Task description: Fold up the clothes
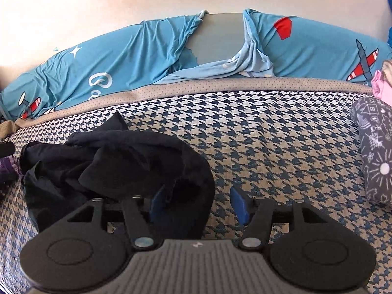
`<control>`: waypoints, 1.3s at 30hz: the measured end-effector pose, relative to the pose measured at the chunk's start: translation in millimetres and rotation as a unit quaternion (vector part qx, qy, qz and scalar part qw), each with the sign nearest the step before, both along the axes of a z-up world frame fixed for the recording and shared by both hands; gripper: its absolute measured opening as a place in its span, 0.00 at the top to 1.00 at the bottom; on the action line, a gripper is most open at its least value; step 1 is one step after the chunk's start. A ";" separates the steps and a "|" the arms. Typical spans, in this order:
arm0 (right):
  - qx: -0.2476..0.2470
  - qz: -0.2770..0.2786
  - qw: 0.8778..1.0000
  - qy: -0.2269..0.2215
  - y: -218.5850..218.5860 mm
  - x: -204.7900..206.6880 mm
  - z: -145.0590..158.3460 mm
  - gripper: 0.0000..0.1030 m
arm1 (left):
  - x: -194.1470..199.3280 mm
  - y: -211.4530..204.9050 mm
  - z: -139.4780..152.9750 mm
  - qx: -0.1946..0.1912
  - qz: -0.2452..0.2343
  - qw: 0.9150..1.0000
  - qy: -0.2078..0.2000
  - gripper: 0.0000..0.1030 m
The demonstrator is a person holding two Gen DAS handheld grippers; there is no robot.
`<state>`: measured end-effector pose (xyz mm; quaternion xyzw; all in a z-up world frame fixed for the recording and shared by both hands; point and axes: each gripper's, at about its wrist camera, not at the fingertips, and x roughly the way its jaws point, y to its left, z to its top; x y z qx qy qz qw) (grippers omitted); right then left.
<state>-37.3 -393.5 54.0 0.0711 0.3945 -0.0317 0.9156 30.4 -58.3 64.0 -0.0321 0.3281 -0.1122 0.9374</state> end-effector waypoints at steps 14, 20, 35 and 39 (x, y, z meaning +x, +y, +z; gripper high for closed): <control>-0.011 0.055 0.996 0.068 23.1 10.0 -44.3 0.19 | 20.1 -46.0 -45.8 0.076 -0.017 0.997 0.024 0.00; -0.009 0.053 0.997 0.048 36.3 20.1 -56.8 0.20 | 26.6 -53.3 -61.6 0.104 -0.013 0.993 0.049 0.00; 0.021 0.024 0.999 -0.019 52.0 45.3 -56.3 0.84 | 33.9 -44.2 -80.5 0.104 -0.010 0.988 0.117 0.06; 0.060 0.011 0.997 -0.052 48.7 50.3 -44.2 0.84 | 23.2 -47.1 -80.6 0.114 -0.035 0.987 0.109 0.08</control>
